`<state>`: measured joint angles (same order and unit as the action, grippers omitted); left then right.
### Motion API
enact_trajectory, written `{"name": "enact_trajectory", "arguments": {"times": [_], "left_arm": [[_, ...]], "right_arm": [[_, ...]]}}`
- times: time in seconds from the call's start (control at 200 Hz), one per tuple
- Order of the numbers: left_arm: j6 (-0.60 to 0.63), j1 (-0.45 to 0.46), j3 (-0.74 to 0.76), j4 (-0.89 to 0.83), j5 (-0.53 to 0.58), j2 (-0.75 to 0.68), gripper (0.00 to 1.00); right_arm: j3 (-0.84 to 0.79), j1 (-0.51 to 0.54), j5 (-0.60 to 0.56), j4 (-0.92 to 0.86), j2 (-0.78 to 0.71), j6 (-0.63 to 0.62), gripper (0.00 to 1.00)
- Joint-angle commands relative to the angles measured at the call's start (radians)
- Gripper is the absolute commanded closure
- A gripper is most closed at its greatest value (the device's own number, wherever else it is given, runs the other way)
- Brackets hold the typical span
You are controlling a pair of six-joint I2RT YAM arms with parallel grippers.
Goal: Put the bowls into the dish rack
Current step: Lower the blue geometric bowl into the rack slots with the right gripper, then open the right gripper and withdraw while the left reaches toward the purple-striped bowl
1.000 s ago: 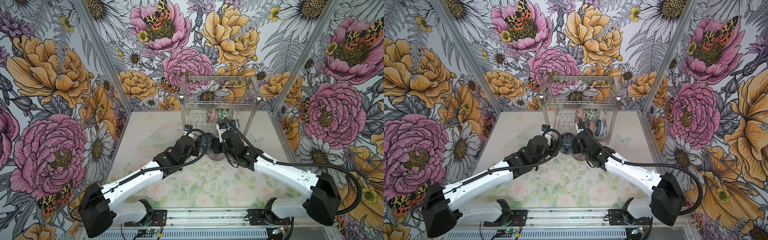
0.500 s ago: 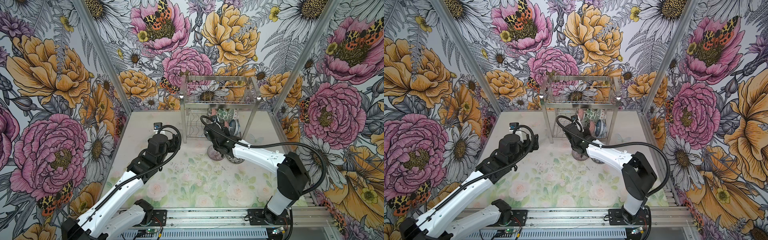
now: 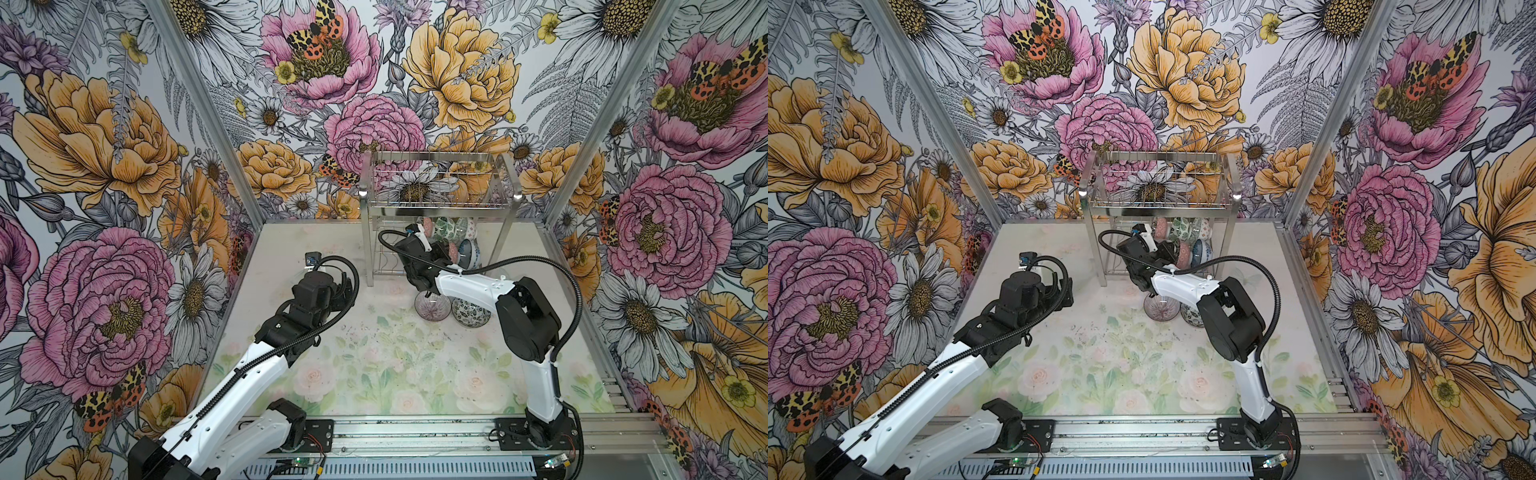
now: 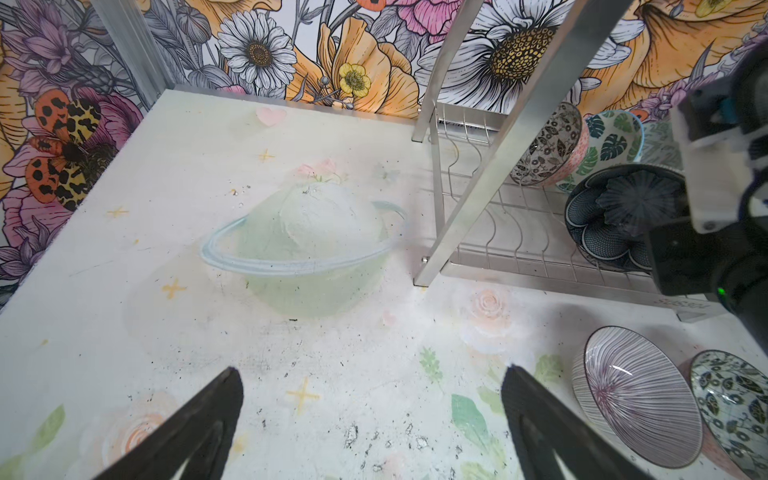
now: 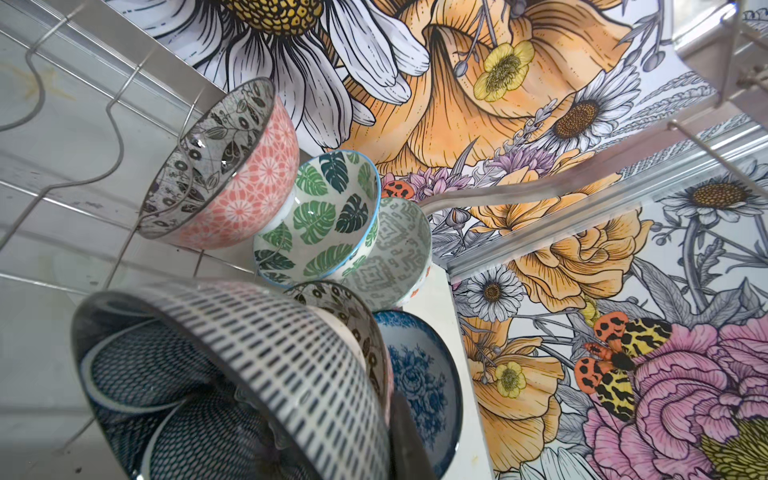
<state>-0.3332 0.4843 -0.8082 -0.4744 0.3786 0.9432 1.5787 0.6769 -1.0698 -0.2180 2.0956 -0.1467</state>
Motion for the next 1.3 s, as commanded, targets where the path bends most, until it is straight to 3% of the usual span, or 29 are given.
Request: {"name": "enact_trajectory", "arguments": {"times": [0.0,0.6,1.076,1.296], "left_arm": [[0.015,-0.012,0.014,0.026,-0.037,0.011,0.01],[0.037,-0.026,0.016,0.046,-0.072,0.017,0.01],[0.029,-0.029,0.026,0.042,-0.076,-0.015,0.01],[0.023,-0.03,0.032,0.036,-0.081,-0.029,0.01]], "right_arm": [[0.08,-0.01,-0.068,0.107,0.037,-0.079,1.0],[0.188,-0.022,-0.073,0.141,0.18,-0.164,1.0],[0.195,-0.015,-0.006,0.103,0.205,-0.119,1.0],[0.199,-0.014,0.027,0.09,0.202,-0.097,0.91]]}}
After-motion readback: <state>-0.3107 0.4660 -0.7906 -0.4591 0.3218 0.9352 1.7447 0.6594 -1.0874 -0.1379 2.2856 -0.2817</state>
